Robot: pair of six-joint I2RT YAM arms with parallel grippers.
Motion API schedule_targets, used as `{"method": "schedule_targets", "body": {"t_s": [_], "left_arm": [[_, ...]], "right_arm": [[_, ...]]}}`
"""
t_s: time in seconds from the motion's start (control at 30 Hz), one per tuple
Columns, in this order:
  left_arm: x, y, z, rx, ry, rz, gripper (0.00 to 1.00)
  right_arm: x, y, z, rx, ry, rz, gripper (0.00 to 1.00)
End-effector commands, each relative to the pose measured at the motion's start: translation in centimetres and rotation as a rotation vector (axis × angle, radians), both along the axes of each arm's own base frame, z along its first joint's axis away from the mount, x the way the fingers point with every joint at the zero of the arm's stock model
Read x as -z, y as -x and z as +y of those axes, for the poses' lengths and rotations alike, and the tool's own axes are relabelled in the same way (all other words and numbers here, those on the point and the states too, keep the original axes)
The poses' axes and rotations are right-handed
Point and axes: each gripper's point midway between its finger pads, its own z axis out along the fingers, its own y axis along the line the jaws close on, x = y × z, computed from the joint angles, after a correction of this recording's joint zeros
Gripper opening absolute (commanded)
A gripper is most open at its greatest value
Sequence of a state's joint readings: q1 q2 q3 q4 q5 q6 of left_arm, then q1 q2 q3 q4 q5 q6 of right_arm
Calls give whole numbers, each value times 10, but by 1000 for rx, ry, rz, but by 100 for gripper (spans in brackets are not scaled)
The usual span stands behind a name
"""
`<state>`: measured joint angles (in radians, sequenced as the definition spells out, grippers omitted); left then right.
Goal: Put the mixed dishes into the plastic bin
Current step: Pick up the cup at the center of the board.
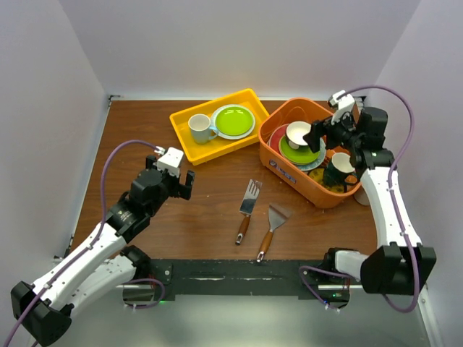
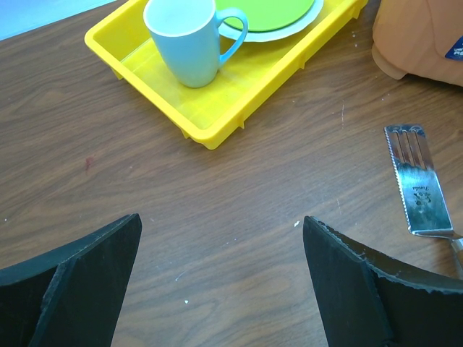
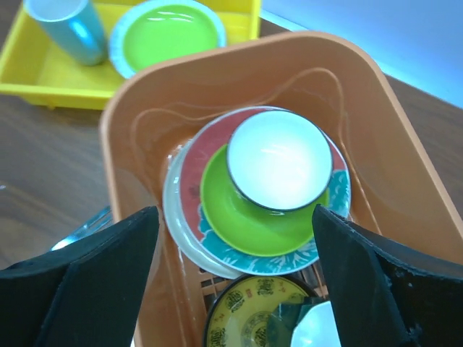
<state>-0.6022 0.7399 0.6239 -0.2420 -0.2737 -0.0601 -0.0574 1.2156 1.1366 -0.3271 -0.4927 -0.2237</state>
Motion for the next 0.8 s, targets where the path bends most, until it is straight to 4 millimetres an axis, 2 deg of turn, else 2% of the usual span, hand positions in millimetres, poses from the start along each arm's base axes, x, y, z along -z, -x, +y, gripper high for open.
{"method": "schedule_targets", "body": {"t_s": [0.0,0.2,0.77], "left_arm": [[-13,-3,-2,3,35,-44,99],[-13,-3,-3,6,37,-45,99],[-14,-2,-4,18,43,-46,100]], "right_arm": [[-12,22,18,-160,26,-91,97],[-11,43,27,-240,38,-113,99],[-5,69,32,-301,69,-78,99]]}}
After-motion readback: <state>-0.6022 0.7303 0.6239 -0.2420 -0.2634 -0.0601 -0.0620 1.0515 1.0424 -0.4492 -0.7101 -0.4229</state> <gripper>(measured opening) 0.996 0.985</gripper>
